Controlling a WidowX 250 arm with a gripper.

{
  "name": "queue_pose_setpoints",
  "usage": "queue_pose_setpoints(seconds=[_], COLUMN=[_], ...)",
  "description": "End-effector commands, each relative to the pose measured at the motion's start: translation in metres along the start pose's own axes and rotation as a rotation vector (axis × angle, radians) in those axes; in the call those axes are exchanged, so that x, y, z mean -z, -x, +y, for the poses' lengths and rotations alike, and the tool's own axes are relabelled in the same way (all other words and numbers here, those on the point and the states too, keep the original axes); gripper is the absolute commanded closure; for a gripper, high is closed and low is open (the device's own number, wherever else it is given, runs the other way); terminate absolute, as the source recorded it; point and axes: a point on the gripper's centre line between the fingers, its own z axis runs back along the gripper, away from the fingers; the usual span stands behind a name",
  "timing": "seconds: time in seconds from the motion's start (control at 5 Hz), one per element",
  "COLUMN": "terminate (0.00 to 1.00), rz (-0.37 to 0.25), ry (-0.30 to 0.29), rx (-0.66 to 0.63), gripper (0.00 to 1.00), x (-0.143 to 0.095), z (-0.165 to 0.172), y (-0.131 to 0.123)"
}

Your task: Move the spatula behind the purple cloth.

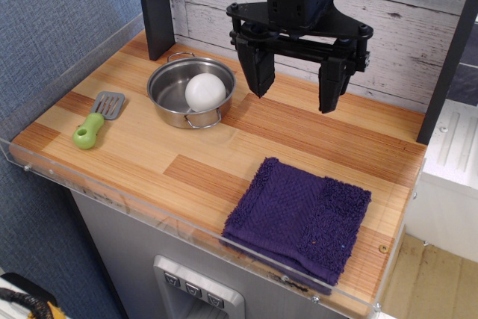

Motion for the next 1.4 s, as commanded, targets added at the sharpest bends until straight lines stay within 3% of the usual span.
queue_pose_setpoints(seconds=[0.0,0.6,0.8,1.2], terminate=[0.0,0.0,0.0,0.0], rz=[0.0,0.032,0.058,0.048], ry=[0.0,-0.095,-0.138,-0.156], rx=[0.0,-0.096,-0.096,-0.108], gripper=[0.0,0.0,0.0,0.0], x=[0.0,-0.003,-0.002,0.002], z=[0.0,0.096,0.13,0.187], y=[0.0,-0.006,0.008,0.025])
